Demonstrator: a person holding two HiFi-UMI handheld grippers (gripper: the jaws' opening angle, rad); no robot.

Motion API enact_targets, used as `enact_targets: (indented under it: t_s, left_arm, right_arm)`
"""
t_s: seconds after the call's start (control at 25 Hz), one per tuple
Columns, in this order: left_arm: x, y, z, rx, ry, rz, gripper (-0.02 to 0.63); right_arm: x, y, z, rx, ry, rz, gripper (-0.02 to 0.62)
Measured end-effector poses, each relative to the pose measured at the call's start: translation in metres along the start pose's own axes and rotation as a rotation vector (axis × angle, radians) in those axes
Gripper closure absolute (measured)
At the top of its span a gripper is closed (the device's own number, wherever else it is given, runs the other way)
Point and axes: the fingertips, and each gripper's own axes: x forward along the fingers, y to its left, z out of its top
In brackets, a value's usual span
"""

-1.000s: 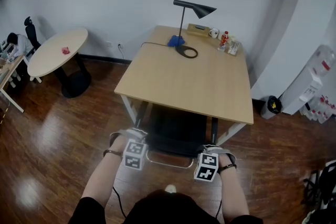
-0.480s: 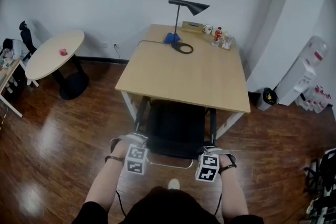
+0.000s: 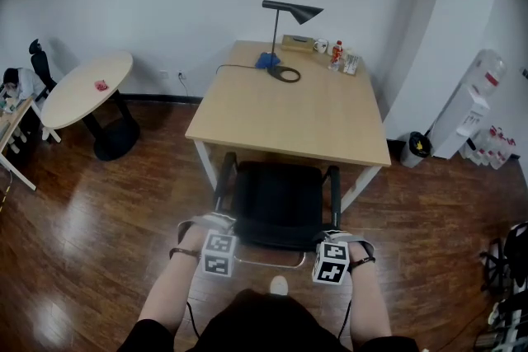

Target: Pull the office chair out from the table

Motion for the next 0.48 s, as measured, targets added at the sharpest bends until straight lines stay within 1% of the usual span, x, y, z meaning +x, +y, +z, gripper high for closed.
enact_targets:
  t_s: [0.48]
  left_arm:
    - [-0.024, -0.05, 0.007, 0.019, -0.008, -0.001, 0.554]
  right_arm:
    - [-0.014, 0.056, 0.011, 0.029, 0.011, -0.012, 0.537]
